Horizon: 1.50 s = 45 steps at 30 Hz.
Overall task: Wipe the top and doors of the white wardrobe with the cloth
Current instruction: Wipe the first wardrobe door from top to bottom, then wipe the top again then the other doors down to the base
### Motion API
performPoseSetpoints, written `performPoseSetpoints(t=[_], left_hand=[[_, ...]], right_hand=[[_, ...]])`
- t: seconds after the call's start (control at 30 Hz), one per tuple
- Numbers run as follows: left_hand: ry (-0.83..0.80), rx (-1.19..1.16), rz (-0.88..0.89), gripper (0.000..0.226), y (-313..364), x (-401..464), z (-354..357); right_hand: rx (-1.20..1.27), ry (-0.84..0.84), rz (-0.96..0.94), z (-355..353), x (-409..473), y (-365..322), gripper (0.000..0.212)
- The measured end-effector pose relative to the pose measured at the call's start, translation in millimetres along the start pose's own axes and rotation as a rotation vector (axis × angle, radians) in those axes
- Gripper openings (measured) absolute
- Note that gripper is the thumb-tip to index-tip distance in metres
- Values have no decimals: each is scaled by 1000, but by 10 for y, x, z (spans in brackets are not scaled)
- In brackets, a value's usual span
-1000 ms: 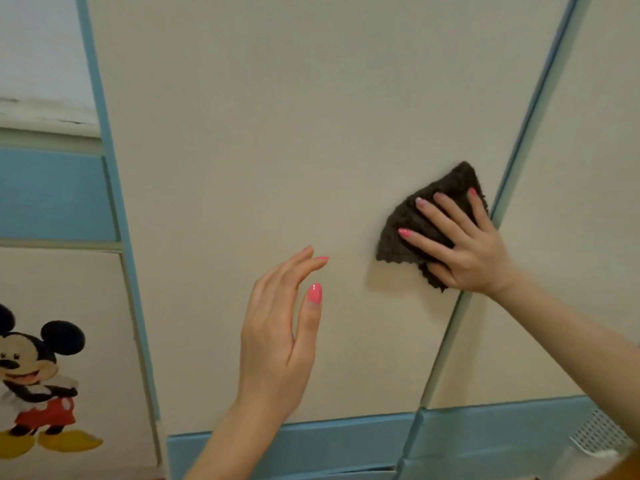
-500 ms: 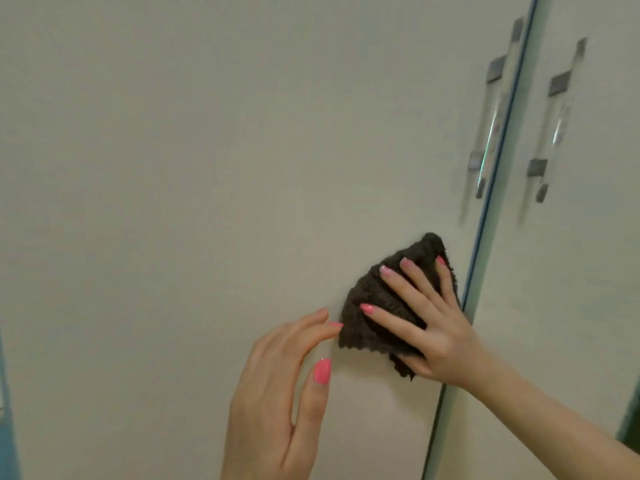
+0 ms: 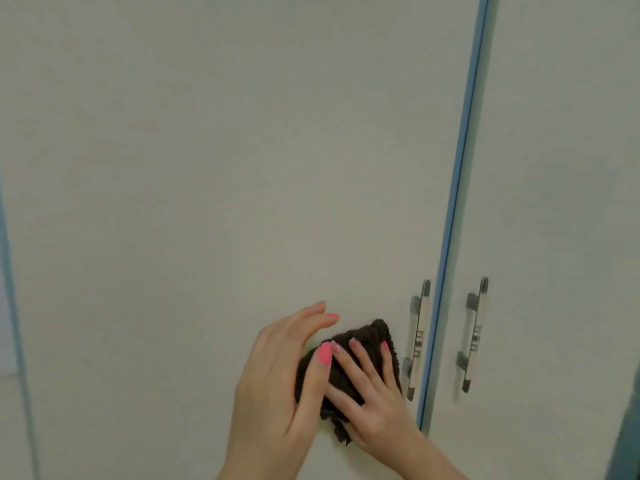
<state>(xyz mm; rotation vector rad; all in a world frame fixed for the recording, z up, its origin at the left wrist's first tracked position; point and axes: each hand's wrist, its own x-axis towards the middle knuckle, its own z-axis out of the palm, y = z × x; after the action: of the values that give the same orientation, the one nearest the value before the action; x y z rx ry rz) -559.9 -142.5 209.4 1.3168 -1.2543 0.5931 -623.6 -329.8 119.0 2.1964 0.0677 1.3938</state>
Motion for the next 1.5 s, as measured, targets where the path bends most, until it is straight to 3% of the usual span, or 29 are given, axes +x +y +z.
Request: performPoseSetpoints(t=[0.07,0.17,0.37,0.63,0.83,0.93,1.13,1.27,1.4,1.5], left_hand=[[1,27,-19,28,104,163,-67],[23,34,-57,29,332,418,-156],[71,92,64,32,885,1048,-217],[140,127,198,33,1454,1762,66],[163,228,345,34,1652,2419,410],[196,273,403,38,1680,2751,530],[312,446,598,40,1786,3422,597],[382,575,617,37,1902,3926,561],[405,625,553,33,1977,4310,590],[396,706,572,34,1997,4410,697]], right_hand=[[25,17,8,-83,313,118,64],[98,44,50,-319,885,302,49],[210,167,156,-1078,1972,848,50],[-36,289,145,-2126,2524,1758,49],[-194,295,-25,-2289,2654,2284,57],[-107,329,-3,-2326,2794,2559,68],[34,449,35,-2307,3216,3135,55],[-39,444,34,-2485,3593,3633,57],[-360,434,-72,-2881,4123,4098,55],[-361,532,57,-3077,4591,4340,52]])
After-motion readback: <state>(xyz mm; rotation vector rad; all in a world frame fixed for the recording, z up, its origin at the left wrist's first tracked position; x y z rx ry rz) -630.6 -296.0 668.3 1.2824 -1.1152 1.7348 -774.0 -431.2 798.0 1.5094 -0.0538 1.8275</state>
